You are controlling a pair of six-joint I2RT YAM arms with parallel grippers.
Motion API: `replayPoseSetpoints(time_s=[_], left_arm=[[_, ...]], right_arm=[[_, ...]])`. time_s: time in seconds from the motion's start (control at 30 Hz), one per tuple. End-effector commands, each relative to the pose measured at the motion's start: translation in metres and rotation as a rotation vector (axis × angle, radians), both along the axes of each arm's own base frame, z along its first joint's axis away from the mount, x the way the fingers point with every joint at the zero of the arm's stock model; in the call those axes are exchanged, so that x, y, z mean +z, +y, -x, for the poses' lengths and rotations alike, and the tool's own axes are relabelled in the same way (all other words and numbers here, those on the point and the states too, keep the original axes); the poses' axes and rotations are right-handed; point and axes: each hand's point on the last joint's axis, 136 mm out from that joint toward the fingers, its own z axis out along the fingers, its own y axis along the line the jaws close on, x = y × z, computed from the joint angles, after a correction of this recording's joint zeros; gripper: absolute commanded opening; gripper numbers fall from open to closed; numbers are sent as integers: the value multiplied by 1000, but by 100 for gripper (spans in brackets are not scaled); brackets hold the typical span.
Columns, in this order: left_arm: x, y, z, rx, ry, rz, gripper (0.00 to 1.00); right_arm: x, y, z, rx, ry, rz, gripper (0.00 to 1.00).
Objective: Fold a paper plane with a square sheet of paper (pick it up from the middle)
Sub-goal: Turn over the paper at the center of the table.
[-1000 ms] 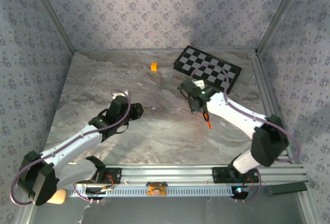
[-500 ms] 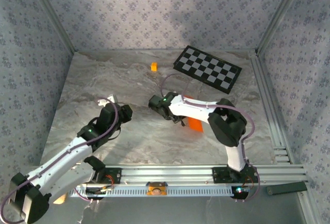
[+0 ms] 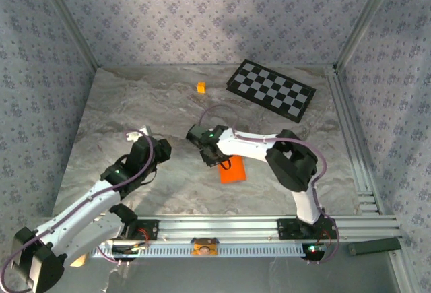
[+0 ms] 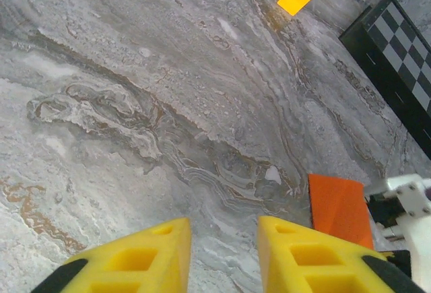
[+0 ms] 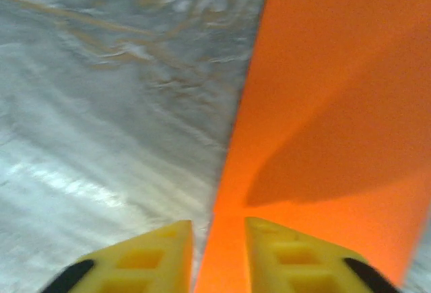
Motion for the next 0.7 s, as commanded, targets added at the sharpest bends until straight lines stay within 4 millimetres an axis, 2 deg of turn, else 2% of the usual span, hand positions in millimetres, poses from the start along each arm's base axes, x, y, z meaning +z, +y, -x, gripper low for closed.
replayPoseSetpoints(time_s=[0.0, 0.07, 0.13, 0.23, 0.3, 0.47, 0.67], left_arm=[[2, -2, -3, -29, 8, -24, 35], [-1, -8, -5, -68, 29, -39, 40], [-4, -15, -8, -110, 57, -42, 45], [-8, -32, -13, -187, 90, -41, 51], [-10, -41, -16, -223, 109, -39, 54], [-17, -62, -23, -291, 144, -5, 56], [-38, -95, -25, -393, 245, 73, 51]], right_arm=[[34, 27, -4, 10, 20, -324, 42], [44, 18, -4, -6, 12, -421, 48], [57, 8, -7, -30, -6, -513, 63], [67, -20, -14, -102, -24, -593, 77], [71, -40, -20, -154, -38, -623, 98], [68, -89, -29, -315, -83, -639, 98], [58, -116, -28, -393, -144, -720, 92]])
